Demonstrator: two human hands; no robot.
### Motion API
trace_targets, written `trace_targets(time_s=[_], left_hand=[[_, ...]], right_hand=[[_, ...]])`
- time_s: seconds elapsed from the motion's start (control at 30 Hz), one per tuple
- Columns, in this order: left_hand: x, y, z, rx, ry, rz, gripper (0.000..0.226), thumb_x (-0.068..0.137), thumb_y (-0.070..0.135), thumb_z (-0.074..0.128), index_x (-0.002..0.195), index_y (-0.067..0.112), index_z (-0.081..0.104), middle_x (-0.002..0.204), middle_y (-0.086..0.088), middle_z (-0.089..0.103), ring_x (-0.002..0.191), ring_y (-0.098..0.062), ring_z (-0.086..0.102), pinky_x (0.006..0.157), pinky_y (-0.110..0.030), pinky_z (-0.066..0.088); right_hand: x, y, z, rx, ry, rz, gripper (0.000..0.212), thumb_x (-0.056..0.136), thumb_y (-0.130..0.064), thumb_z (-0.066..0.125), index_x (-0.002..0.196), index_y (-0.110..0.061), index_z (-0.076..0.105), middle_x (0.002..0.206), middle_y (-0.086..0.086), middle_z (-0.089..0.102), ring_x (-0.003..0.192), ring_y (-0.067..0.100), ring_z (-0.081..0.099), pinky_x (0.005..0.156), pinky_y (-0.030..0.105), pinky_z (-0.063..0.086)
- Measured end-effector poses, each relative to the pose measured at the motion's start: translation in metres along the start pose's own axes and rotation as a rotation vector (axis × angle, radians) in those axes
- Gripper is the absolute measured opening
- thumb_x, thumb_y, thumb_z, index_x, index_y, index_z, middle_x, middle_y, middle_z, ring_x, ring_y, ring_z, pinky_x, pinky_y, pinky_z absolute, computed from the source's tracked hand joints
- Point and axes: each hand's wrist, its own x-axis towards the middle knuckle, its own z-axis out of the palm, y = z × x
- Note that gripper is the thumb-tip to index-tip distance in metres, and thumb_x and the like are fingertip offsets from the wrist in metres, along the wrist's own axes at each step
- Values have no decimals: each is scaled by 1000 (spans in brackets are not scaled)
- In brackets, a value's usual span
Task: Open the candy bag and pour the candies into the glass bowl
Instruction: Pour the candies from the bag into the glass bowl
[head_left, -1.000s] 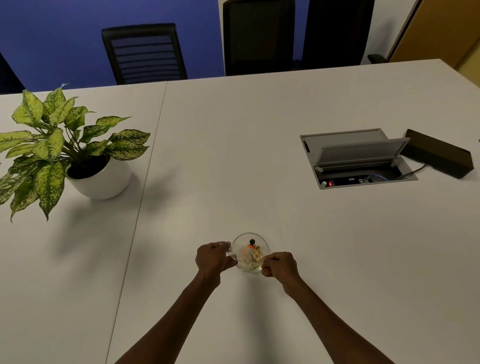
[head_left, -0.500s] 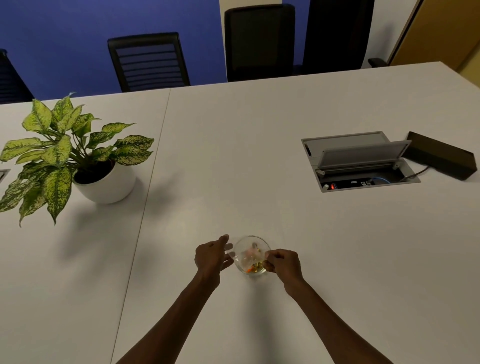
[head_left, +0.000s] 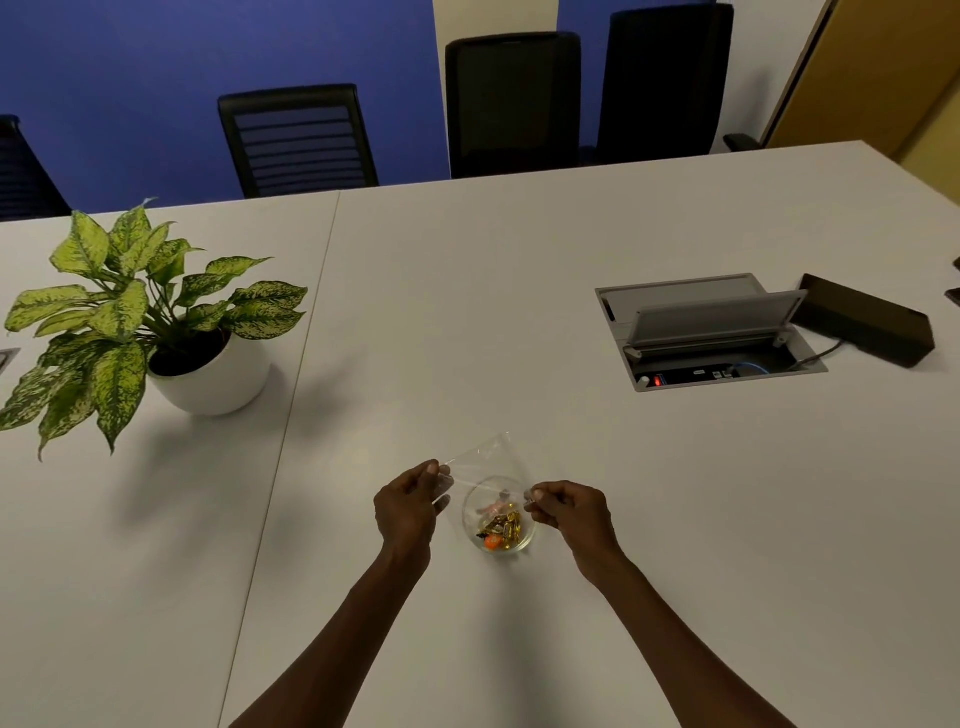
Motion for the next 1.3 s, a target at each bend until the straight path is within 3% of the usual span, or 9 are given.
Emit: trace_targets(time_s=[0.1,0.27,0.47,0.57,0.73,0.83,1.07,1.13,1.3], left_hand=[[1,1,-4,14,-80,7,17,95,12,61,104,4,71,96,-13,76,85,-21,73,73,-31,57],[2,3,-6,55,-208,-3,14,92,12,64,101,7,73,92,-10,79,79,-15,75,78,-35,60],[0,3,-4,78,-258,-1,14,91,12,66,102,9,73,96,-11,78,87,-20,76,77,-34,58],[2,6,-5,81,-256,10,11,91,14,66,99,14,74,98,-11,78,91,-22,75,82,-38,58],[6,12,-6,31,-267,14,9,91,16,66,95,15,74,97,-10,79,91,-23,74,81,-36,58],[11,14,-7,-25,-246,-21,12,91,18,66,97,12,74,97,-8,79,90,-21,74,77,-32,58],[5,0,-13,21,-399,-99,27,82,29,75,101,11,74,103,-7,78,98,-20,74,82,-31,56],[2,-7,-15,53,-427,-113,37,76,25,79,107,6,71,103,-10,78,98,-22,74,80,-29,57],[2,-12,-20,69,-322,-88,25,80,5,76,104,0,70,92,-15,79,89,-28,76,66,-23,60]], right_hand=[[-1,-10,-2,60,-67,16,23,81,-6,75,103,-3,69,94,22,76,86,35,73,75,36,59],[3,-33,4,-16,-127,36,44,73,-28,84,112,-25,62,94,10,78,79,20,74,71,34,57],[4,-45,17,-82,-62,-17,9,82,-25,76,81,-16,77,74,2,77,64,14,68,62,28,56],[5,-47,19,-106,-24,-24,11,82,-23,75,74,-16,77,73,2,77,60,11,67,62,28,55],[3,-54,17,-70,-179,23,16,80,-29,78,86,-16,76,80,3,77,65,15,69,57,25,54],[2,-52,14,-124,-268,42,24,80,-19,78,102,-12,72,80,2,76,66,13,70,57,21,54],[4,-41,17,-3,-113,38,12,78,-3,77,89,-8,75,77,8,73,68,17,67,70,29,57],[4,-39,18,19,-90,39,11,78,-4,76,89,-7,75,75,6,74,68,17,67,69,29,57],[2,-40,16,-11,-78,35,15,83,-17,75,92,-5,75,86,11,79,71,15,70,65,27,57]])
